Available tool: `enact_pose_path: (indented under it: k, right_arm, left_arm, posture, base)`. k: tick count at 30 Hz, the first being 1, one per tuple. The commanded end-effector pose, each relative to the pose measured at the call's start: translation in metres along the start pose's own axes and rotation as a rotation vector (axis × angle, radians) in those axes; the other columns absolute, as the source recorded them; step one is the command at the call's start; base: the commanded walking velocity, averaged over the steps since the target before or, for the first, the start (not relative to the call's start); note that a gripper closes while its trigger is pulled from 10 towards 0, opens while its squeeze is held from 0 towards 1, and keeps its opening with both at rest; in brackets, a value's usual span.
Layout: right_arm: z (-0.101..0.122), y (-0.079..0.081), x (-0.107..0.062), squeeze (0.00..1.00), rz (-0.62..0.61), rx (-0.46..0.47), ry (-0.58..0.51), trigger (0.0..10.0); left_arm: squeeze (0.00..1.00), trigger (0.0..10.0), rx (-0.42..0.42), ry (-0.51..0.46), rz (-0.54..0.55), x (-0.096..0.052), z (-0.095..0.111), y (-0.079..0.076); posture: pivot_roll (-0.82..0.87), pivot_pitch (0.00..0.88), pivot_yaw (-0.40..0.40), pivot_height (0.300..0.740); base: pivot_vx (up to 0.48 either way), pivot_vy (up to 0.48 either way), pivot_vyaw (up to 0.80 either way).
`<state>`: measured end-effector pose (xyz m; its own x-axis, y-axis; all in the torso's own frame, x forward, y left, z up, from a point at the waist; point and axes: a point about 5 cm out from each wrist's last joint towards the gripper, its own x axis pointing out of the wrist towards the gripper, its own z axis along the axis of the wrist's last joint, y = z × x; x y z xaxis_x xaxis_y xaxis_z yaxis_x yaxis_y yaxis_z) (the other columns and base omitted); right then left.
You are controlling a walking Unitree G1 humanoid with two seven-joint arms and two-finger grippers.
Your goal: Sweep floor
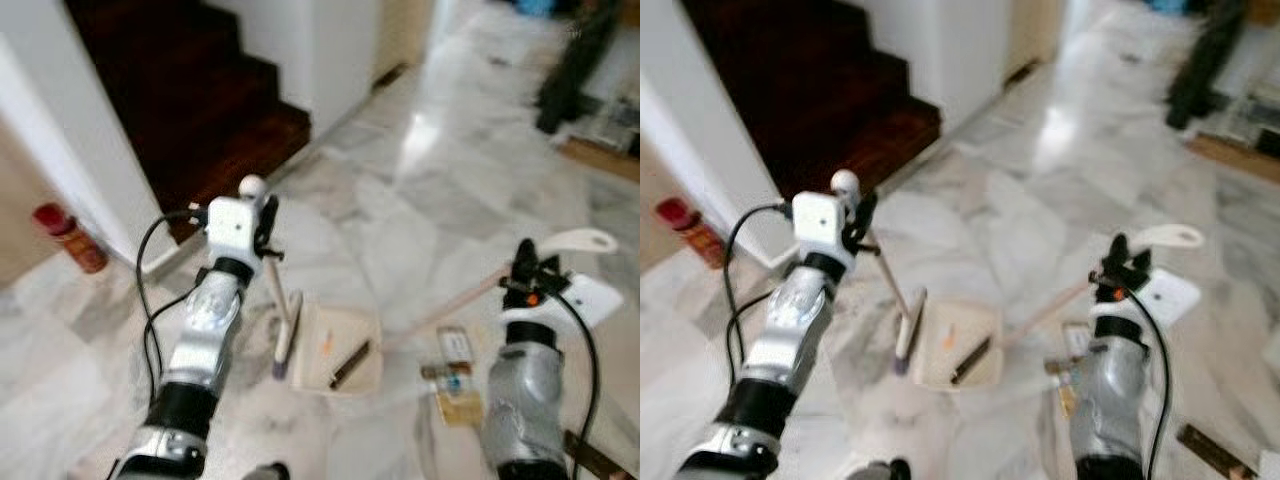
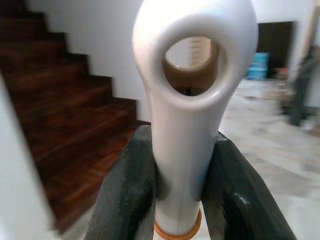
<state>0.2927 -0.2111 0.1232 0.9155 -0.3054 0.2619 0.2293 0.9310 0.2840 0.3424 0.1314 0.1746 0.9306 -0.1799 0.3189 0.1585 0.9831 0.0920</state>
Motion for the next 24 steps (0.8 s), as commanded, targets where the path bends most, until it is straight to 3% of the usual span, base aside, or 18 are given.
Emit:
enact_pose_path:
  k: [1, 24]
  right_arm:
    - [0.0077, -0.0021, 0.0016, 0.00, -0.012, 0.024, -0.037, 10.0]
    - [0.0060, -0.0008, 0.0012, 0.00, 0.001, 0.027, -0.021, 10.0]
  left_arm:
    - [0.00, 10.0, 0.017, -0.055, -0.005, 0.0040, 0.0121, -0.0026]
    - [0.00, 10.0, 0.020, -0.042, 0.006, 0.0000, 0.0092, -0.0030]
  posture:
    - [0.06, 0.091, -0.020, 0.740]
    - [0.06, 0.073, -0.027, 0.740]
  base:
    - [0.000, 0.000, 0.80]
    - [0.000, 0.000, 0.75]
